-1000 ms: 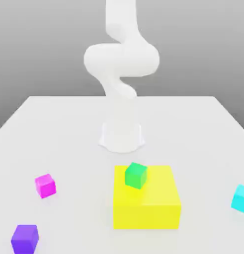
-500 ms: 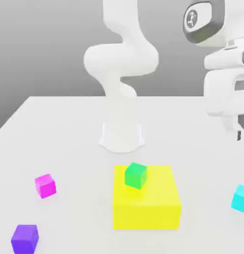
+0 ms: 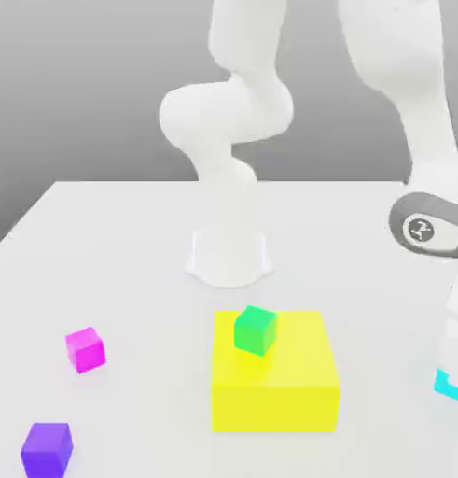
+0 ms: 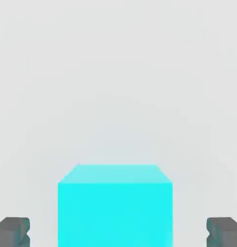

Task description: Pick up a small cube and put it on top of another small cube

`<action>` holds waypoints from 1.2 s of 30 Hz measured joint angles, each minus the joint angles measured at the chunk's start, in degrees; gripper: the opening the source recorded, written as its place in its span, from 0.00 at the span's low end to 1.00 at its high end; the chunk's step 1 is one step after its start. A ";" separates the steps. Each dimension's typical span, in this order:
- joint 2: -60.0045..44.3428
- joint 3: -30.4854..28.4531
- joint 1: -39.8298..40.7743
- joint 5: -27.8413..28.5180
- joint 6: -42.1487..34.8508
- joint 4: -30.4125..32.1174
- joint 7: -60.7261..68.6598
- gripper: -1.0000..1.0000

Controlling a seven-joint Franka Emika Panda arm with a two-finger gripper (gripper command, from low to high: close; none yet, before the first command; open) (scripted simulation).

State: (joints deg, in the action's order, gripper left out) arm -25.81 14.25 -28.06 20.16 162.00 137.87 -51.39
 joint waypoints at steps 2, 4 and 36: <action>0.00 0.01 0.01 0.02 0.01 0.00 -0.02 0.00; 0.00 0.02 0.01 0.06 0.02 0.00 -0.06 0.00; 46.63 -11.03 24.28 -22.30 -17.81 27.14 5.54 0.00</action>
State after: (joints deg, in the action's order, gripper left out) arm 20.82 3.21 -3.78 -2.14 144.19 165.01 -45.85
